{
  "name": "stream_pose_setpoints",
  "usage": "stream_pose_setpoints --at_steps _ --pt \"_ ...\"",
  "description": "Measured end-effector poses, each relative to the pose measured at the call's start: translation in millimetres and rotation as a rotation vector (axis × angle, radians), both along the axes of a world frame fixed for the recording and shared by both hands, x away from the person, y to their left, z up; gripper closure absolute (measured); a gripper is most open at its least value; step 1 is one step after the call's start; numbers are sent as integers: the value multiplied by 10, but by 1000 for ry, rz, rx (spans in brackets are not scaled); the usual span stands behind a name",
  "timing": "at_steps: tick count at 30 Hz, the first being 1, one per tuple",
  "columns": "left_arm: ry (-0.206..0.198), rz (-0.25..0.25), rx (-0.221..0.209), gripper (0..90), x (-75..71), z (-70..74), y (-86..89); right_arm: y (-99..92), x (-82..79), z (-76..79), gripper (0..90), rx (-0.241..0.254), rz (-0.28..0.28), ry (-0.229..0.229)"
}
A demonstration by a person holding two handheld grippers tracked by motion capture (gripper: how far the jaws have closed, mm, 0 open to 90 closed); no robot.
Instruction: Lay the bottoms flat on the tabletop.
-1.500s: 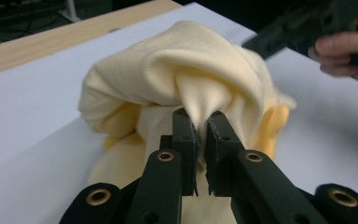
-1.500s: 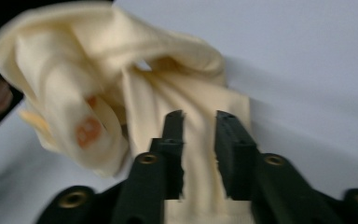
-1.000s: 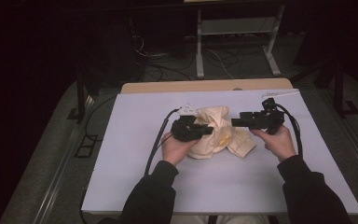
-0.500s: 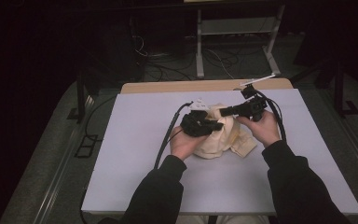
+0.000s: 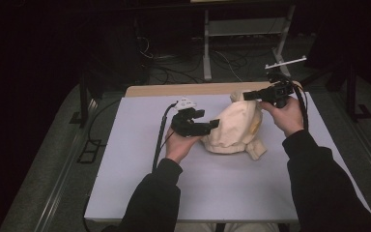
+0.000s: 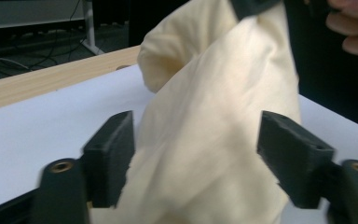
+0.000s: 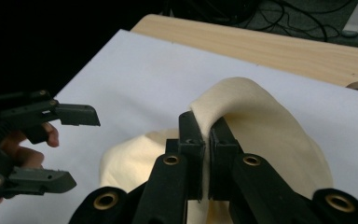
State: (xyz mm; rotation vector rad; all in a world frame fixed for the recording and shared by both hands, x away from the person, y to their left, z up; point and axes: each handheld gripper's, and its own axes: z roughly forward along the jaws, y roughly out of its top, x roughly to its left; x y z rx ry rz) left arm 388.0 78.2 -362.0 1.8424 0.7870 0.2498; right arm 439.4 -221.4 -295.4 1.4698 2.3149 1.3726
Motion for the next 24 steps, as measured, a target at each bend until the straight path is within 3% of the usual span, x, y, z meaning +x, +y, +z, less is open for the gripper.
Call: stream_pose_setpoints --at_steps 6,10,15,20,24 --pt "-10 -10 4 164 4 -105 19 -103 2 172 855 6 -17 -22" --pt "15 -19 1 137 32 -275 25 -142 -10 279 855 19 -15 -37" --pt "55 -14 -1 135 104 -452 -27 -131 -26 355 855 11 1 -45" --pt "34 -32 1 138 141 -523 -84 -109 -50 408 855 3 22 -47" --pt "46 -50 22 150 155 -587 -122 -104 -71 420 855 23 33 -45"
